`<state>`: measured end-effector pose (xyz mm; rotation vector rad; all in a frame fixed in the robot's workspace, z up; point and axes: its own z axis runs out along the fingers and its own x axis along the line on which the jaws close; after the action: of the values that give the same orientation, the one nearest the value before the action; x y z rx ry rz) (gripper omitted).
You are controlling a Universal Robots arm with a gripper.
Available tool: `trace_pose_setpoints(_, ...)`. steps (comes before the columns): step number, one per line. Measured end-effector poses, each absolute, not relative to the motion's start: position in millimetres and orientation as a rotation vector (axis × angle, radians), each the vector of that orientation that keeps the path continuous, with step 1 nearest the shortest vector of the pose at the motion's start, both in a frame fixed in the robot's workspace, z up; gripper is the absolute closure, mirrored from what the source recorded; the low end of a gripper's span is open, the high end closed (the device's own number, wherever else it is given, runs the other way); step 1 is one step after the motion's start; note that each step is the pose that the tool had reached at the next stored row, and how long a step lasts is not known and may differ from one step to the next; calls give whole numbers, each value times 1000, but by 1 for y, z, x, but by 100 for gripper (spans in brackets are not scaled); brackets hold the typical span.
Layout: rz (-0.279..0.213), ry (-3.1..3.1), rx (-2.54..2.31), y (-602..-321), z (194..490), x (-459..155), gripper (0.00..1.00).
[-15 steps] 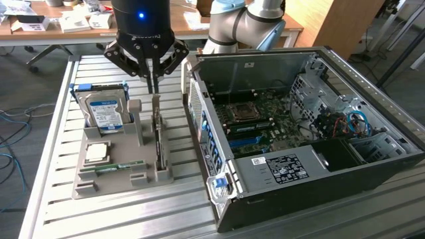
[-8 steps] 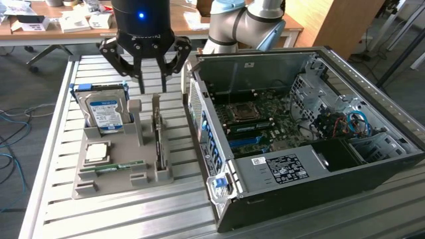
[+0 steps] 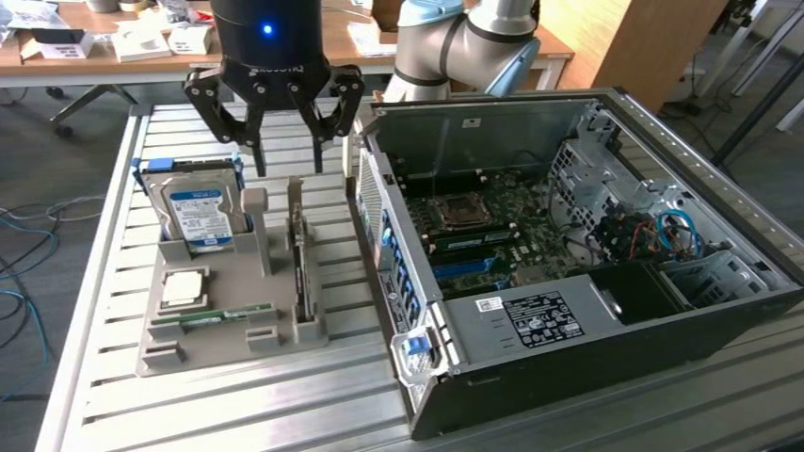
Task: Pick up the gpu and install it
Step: 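Pick up the gpu and move the gpu toward the slot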
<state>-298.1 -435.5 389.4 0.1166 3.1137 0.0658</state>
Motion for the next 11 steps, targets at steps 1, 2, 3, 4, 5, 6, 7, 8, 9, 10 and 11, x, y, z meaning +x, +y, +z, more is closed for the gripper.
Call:
trace_pose_setpoints(1,66,3114,117,-436,389,-298,41)
trace_pose_setpoints(2,66,3114,117,-436,388,-298,41)
trace_pose_setpoints(3,66,3114,117,-436,387,-298,41)
trace_pose_setpoints(4,66,3114,117,-436,386,-298,41)
trace_pose_setpoints(5,66,3114,117,-436,385,-298,41)
trace_pose_setpoints(6,66,3114,117,-435,383,-298,41)
trace_pose_setpoints(7,66,3114,116,-435,382,-298,41)
trace_pose_setpoints(8,66,3114,117,-435,380,-298,41)
trace_pose_setpoints(9,66,3114,117,-435,379,-298,41)
trace_pose_setpoints(10,66,3114,117,-435,378,-298,41)
trace_pose_setpoints(11,66,3114,117,-435,377,-298,41)
